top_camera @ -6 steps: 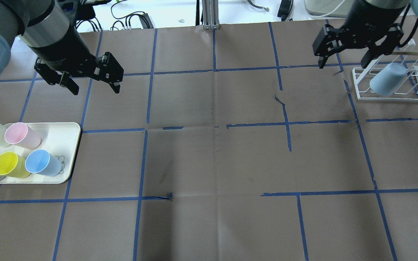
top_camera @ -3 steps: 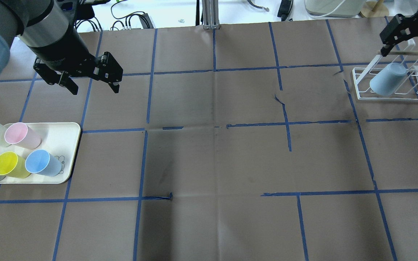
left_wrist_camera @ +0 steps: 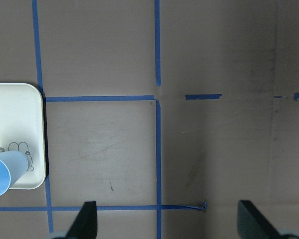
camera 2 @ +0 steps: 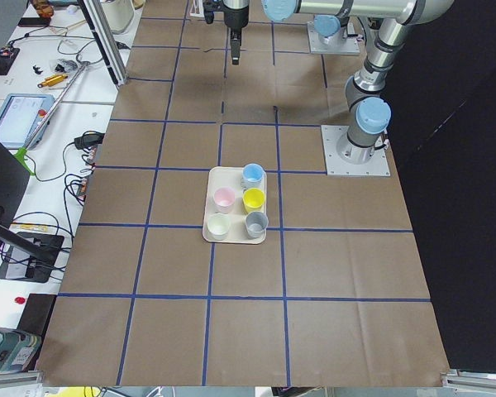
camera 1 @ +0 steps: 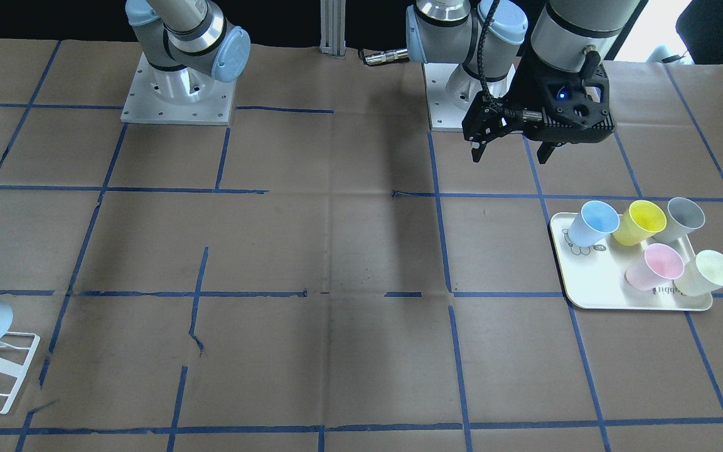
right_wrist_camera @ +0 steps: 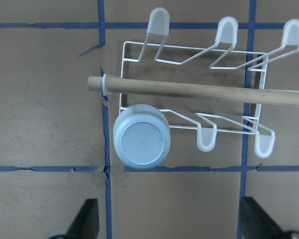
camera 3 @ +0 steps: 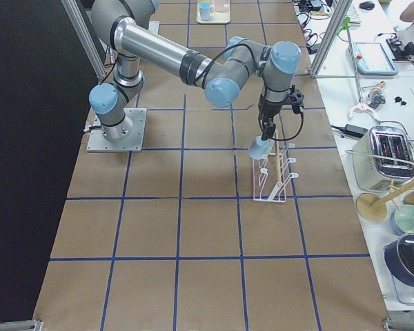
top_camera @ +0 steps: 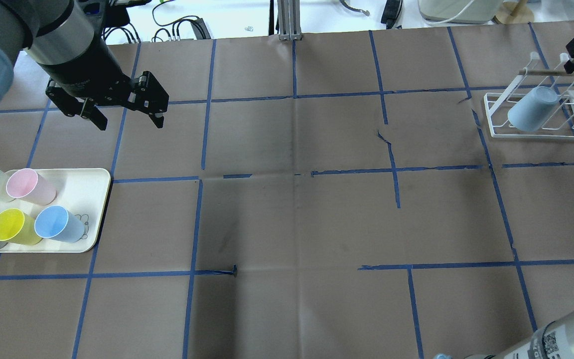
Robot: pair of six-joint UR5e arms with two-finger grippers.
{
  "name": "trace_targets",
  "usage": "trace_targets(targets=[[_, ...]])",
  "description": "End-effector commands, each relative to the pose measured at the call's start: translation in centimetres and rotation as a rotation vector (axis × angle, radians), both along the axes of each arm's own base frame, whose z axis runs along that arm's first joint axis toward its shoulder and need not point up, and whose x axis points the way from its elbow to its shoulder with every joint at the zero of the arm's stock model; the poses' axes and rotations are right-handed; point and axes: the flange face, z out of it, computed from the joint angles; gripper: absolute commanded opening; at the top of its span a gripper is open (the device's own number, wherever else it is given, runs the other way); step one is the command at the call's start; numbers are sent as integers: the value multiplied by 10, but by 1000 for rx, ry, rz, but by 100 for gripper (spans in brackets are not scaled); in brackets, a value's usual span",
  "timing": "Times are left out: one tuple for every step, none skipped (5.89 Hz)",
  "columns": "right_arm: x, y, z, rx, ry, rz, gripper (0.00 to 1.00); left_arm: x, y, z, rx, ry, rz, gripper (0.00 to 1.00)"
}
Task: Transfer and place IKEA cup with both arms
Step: 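Lower the right gripper and grasp the light blue cup's base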
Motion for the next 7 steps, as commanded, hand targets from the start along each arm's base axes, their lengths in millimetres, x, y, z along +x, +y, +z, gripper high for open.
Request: trace_targets(targets=[[11, -8, -35, 19, -14, -1, 100, 0, 0, 0, 0, 0, 0, 98], [38, -11, -53, 19, -11, 23, 100, 0, -1, -1, 2, 0, 0, 98], [38, -13, -66, -14, 5, 40, 100, 0, -1, -1, 2, 3, 0, 98], [37, -16, -74, -31, 13, 44, 100, 0, 0, 0, 0, 2, 0, 98], [34, -22, -78, -56, 28, 63, 100, 0, 0, 0, 0, 3, 0, 98], [33, -23, -88, -47, 22, 67, 100, 0, 0, 0, 0, 3, 0, 98], [34, -22, -94, -38, 17, 67, 100, 0, 0, 0, 0, 3, 0, 98]])
